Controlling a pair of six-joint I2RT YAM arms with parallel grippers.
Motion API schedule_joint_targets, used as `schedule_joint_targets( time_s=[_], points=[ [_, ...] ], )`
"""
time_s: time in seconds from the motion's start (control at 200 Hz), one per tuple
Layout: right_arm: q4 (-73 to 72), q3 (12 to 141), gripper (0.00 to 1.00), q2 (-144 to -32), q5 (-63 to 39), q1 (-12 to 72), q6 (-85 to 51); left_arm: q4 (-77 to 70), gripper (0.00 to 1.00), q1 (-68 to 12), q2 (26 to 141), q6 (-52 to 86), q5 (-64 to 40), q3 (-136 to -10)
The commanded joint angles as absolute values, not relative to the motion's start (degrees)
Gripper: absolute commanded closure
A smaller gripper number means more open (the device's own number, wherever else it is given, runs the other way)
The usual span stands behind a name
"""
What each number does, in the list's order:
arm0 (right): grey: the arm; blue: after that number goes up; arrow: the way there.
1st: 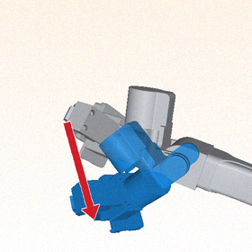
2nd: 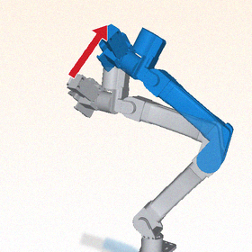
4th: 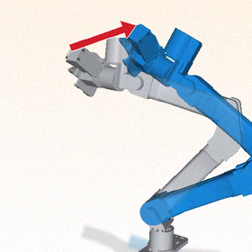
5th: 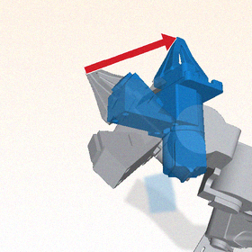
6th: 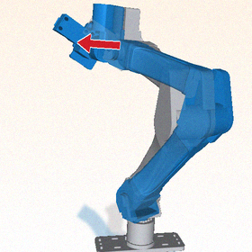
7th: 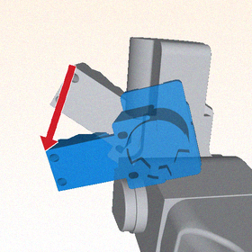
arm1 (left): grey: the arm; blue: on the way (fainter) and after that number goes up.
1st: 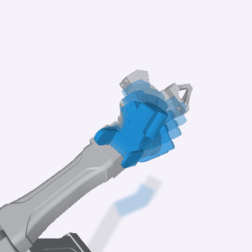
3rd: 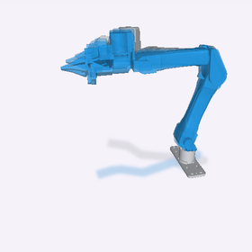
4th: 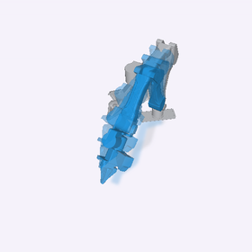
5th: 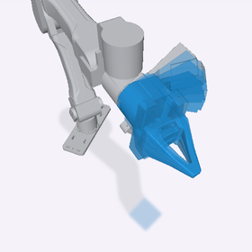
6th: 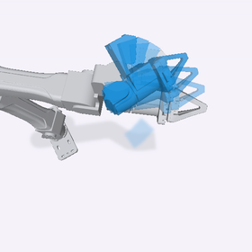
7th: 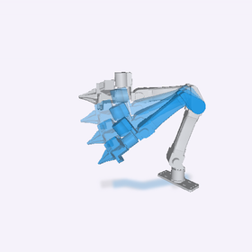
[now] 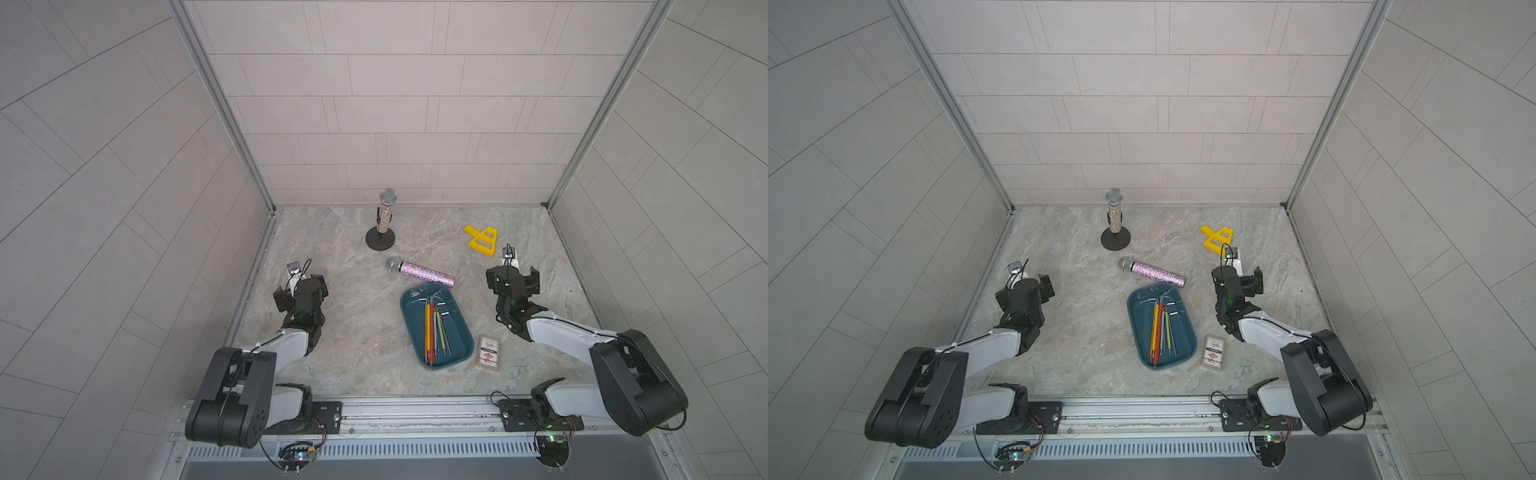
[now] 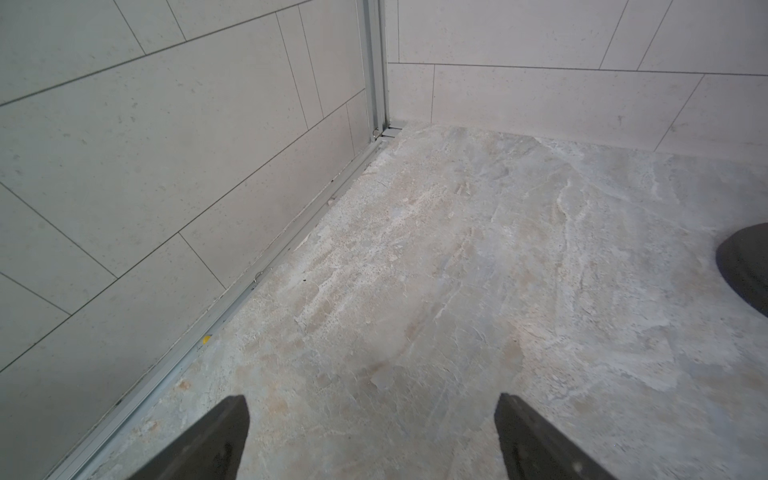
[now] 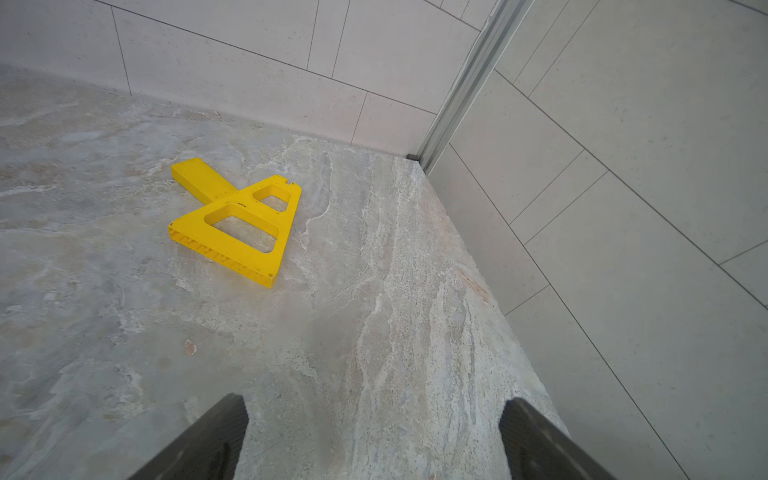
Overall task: Put the hex key on the desktop into the storage box
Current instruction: Reset both arms
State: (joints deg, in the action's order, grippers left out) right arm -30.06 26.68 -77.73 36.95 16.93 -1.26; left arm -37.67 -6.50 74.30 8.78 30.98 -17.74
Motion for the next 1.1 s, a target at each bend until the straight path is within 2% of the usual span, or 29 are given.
schedule_joint_targets(
  time_s=[0.0,0.125,0.29,0.365,0.45,0.59,0.715,0.82,0.911,1.096],
  points=[
    [-41.6,26.0,0.00,-80.1,38.8,16.2,3.2,-45.4,0.00,-6.3,77.0,7.5,34.0,-18.2],
    [-47.6,25.3,0.00,-84.4,39.7,14.6,3.6,-57.5,0.00,-6.2,83.4,5.9,34.6,-17.1],
    [-63.6,19.5,0.00,-90.2,39.4,12.9,2.9,-50.0,0.00,-6.2,81.0,5.2,29.5,-17.9],
    [-59.4,19.5,0.00,-88.0,37.4,12.3,1.1,-57.4,0.00,-6.3,83.7,3.3,25.7,-14.8],
    [-62.8,18.3,0.00,-88.5,36.0,11.6,0.9,-69.7,0.00,-6.5,90.3,2.0,24.3,-12.7],
    [-64.7,16.4,0.00,-88.0,31.9,10.3,0.0,-55.3,0.00,-6.1,85.9,4.5,27.0,-16.5],
    [-61.5,15.9,0.00,-87.5,23.0,6.2,-3.3,-58.9,0.00,-5.2,89.3,4.7,26.4,-18.0],
    [-68.3,15.7,0.00,-91.8,22.6,4.8,-3.6,-53.7,0.00,-4.3,88.6,5.0,24.0,-20.1],
    [-60.6,17.7,0.00,-89.6,22.5,4.9,-4.6,-52.6,0.00,-3.9,88.4,5.6,23.2,-20.5],
    [-54.9,20.7,0.00,-89.8,20.3,3.2,-6.1,-52.4,0.00,-3.7,89.0,5.9,23.7,-21.1]
  ],
)
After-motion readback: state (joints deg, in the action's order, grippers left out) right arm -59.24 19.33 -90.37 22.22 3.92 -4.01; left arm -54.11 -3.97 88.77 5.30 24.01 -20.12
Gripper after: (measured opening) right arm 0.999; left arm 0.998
